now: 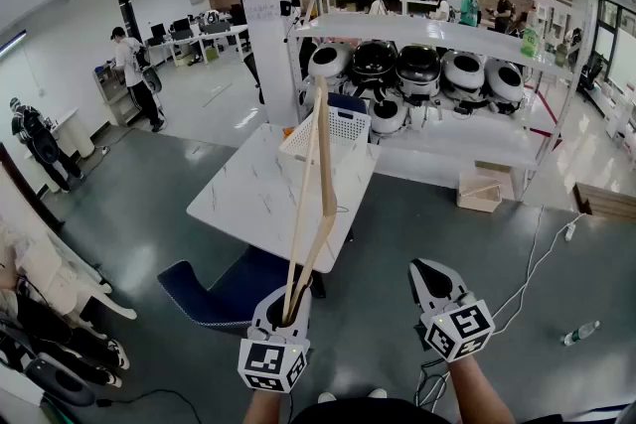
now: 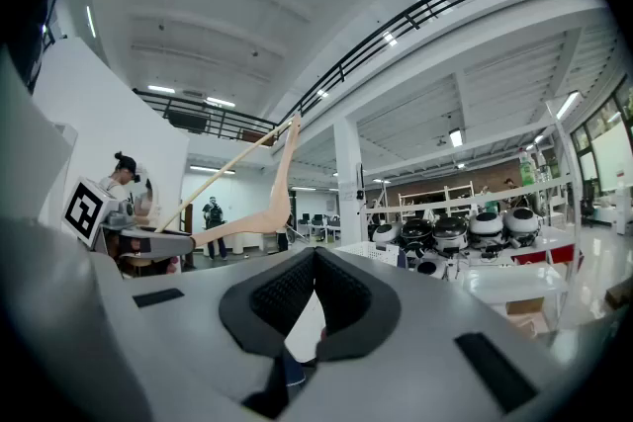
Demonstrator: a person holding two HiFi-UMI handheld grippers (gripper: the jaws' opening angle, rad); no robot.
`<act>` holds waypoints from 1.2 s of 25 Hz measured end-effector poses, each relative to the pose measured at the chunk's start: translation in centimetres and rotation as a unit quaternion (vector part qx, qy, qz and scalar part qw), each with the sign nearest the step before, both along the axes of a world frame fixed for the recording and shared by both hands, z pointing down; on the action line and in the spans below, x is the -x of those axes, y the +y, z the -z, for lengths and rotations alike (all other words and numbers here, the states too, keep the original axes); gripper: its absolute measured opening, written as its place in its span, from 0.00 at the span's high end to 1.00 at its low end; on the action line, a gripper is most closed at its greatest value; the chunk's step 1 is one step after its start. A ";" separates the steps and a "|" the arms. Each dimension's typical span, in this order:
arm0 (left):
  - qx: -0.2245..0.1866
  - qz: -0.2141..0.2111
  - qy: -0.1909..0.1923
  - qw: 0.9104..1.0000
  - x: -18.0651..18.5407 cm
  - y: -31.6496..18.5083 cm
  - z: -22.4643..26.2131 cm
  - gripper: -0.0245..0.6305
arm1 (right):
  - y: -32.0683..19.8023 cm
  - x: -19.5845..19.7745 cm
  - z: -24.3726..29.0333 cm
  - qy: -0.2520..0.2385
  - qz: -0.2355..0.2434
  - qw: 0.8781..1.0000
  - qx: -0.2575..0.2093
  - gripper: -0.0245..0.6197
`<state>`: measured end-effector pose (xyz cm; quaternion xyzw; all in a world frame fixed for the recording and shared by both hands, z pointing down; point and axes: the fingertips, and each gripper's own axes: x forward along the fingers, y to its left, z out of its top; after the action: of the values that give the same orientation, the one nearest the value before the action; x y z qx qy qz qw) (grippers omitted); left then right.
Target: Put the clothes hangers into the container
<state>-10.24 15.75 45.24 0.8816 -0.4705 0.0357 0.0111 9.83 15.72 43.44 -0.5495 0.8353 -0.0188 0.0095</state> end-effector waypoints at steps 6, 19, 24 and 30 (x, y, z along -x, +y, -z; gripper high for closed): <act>0.006 0.006 0.000 1.000 -1.0 0.4 -0.5 0.88 | 0.1 -1.1 -0.6 -0.006 0.004 1.000 0.005 0.93; 0.011 0.023 0.008 1.000 -3.8 0.2 -1.2 0.88 | -0.7 -3.6 -2.2 0.005 0.024 1.000 0.017 0.93; 0.003 0.027 0.014 1.000 -4.4 -0.2 -0.6 0.88 | -1.3 -4.2 -2.7 0.004 0.026 0.999 0.021 0.93; 0.003 0.026 0.007 1.000 -4.9 -1.3 -0.5 0.88 | -2.8 -4.6 -2.8 -0.001 0.027 0.999 0.023 0.93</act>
<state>-5.38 14.43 45.70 0.8691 -0.4934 0.0305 0.0177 14.39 12.96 46.27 -0.5268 0.8491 -0.0386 -0.0028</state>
